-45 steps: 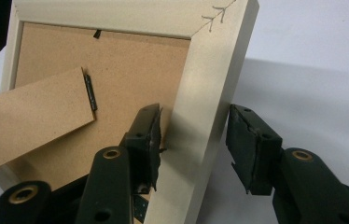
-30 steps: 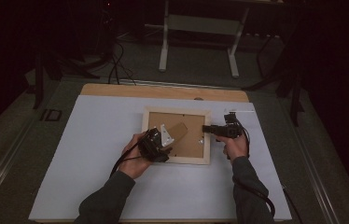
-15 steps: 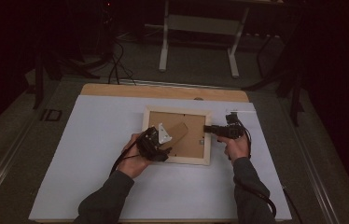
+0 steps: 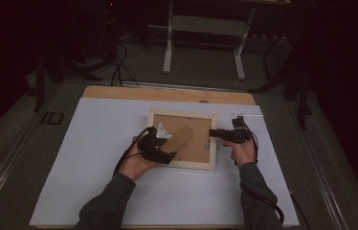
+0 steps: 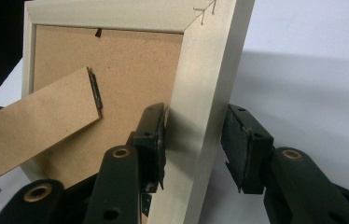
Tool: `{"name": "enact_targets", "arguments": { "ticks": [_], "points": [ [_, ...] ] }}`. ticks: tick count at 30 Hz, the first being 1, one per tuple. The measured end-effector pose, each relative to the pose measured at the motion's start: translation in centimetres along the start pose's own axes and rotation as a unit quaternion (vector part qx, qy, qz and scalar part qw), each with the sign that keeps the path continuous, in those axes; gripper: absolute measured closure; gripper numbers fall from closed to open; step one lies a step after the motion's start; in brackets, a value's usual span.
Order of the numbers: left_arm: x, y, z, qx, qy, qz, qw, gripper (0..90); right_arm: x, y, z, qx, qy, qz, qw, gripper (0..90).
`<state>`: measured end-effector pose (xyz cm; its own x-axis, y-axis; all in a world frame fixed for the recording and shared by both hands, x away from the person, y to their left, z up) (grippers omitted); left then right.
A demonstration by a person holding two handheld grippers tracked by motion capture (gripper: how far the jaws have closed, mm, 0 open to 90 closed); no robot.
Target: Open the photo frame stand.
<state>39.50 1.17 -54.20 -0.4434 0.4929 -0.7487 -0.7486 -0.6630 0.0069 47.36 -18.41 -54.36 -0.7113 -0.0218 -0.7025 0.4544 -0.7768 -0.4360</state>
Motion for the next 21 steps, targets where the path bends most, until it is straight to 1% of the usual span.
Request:
{"name": "enact_targets", "arguments": {
  "ticks": [3, 5, 9, 10, 11, 13, 14, 15, 16, 17, 19, 21],
  "points": [
    [-0.1, -0.2, 0.2, 0.02, 0.01, 0.027, 0.9994, 30.5, 0.0, -0.1, 0.1, 0.0, 0.0, 0.003, 1.0, 59.7],
    [-0.2, -0.4, 0.3, 0.034, 0.015, 0.043, 0.9984, 31.1, 0.0, -0.1, 0.1, 0.0, 0.001, 0.005, 1.0, 59.7],
    [-0.1, -0.9, 0.4, 0.053, 0.016, 0.067, 0.9963, 31.3, -0.1, -0.2, 0.1, 0.001, 0.002, 0.008, 1.0, 59.7],
    [0.0, -1.0, 0.4, 0.058, 0.015, 0.075, 0.9954, 31.2, -0.1, -0.2, 0.1, 0.001, 0.001, 0.009, 1.0, 59.7],
    [0.1, -1.1, 0.4, 0.066, 0.016, 0.085, 0.9941, 31.3, -0.1, -0.2, 0.2, 0.002, 0.001, 0.01, 1.0, 59.7],
    [0.1, -1.2, 0.5, 0.082, 0.022, 0.105, 0.9909, 33.0, -0.1, -0.3, 0.2, 0.002, 0.002, 0.013, 0.9999, 59.7],
    [0.2, -1.2, 0.5, 0.09, 0.026, 0.111, 0.9894, 35.1, -0.1, -0.3, 0.2, 0.003, 0.002, 0.014, 0.9999, 59.6],
    [0.2, -1.2, 0.6, 0.1, 0.027, 0.115, 0.988, 38.1, -0.1, -0.3, 0.3, 0.003, 0.002, 0.016, 0.9999, 59.6],
    [0.3, -1.1, 0.6, 0.112, 0.026, 0.117, 0.9864, 43.9, -0.2, -0.4, 0.3, 0.004, 0.002, 0.018, 0.9998, 59.6],
    [0.4, -1.0, 0.5, 0.117, 0.023, 0.12, 0.9855, 43.6, -0.2, -0.4, 0.3, 0.004, 0.002, 0.02, 0.9998, 59.6],
    [0.6, -1.0, 0.4, 0.122, 0.016, 0.119, 0.9852, 44.1, -0.3, -0.5, 0.4, 0.005, 0.003, 0.024, 0.9997, 59.7],
    [0.7, -0.8, 0.3, 0.131, 0.009, 0.12, 0.984, 44.4, -0.3, -0.6, 0.4, 0.006, 0.003, 0.029, 0.9996, 59.7]
  ]
}}
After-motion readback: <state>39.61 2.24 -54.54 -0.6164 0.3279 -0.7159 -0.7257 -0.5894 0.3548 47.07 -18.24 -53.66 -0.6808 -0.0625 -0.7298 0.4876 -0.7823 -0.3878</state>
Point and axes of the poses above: each handheld gripper's, and its own axes: z roughly backward along the jaws, x roughly out of its underside, y roughly to its right, the point moved 10 cm from there along -z, roughly forward along the jaws, and after that the axes turned 4 degrees about y, right-handed, at the moved point
